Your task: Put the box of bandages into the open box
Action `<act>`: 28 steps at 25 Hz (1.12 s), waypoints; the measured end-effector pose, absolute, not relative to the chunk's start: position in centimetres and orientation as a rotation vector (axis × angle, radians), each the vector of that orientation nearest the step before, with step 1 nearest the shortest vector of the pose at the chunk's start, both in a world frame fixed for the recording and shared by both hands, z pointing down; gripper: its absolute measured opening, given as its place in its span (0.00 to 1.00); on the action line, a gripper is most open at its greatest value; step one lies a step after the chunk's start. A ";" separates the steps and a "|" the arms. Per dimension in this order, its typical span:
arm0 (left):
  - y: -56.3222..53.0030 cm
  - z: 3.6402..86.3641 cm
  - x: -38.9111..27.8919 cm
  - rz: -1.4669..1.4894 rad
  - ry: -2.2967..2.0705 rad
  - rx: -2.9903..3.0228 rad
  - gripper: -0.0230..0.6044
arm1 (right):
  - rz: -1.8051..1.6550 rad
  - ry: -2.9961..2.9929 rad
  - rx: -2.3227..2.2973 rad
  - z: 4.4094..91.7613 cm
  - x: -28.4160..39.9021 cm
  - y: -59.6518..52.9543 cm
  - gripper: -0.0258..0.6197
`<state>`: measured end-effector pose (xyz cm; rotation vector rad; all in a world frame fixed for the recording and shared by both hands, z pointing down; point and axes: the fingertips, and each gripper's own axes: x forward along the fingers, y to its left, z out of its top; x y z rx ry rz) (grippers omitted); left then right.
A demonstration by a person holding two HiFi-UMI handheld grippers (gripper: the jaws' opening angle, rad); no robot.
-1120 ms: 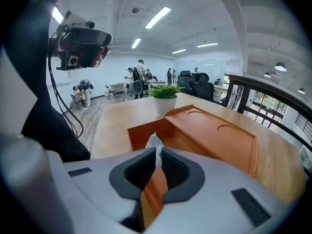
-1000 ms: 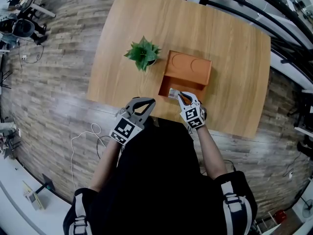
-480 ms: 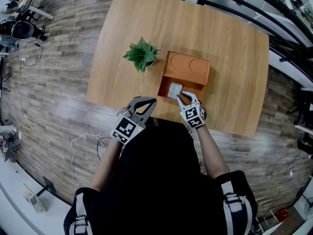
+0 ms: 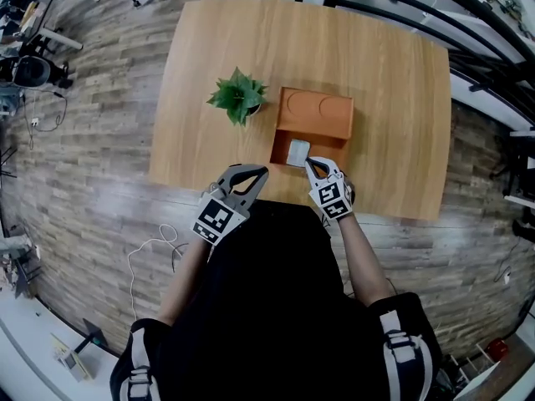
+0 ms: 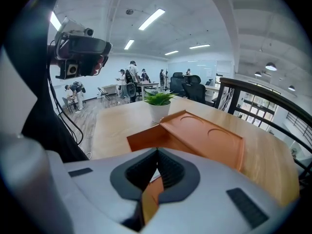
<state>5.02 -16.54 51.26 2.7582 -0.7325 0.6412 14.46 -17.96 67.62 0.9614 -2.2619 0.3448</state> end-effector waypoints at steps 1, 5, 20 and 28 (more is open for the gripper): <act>-16.5 51.2 5.0 0.640 -0.715 2.766 0.07 | 0.349 -2.255 0.982 67.3 14.5 -17.9 0.08; -16.4 51.1 4.8 0.622 -0.658 2.786 0.07 | 0.368 -2.255 1.058 65.5 14.3 -17.0 0.08; -15.3 51.2 3.4 0.549 -0.491 2.837 0.07 | 0.317 -2.178 1.295 60.3 14.2 -13.5 0.08; -14.4 51.0 1.9 0.546 -0.425 2.864 0.07 | 0.273 -2.154 1.381 58.4 13.2 -12.5 0.08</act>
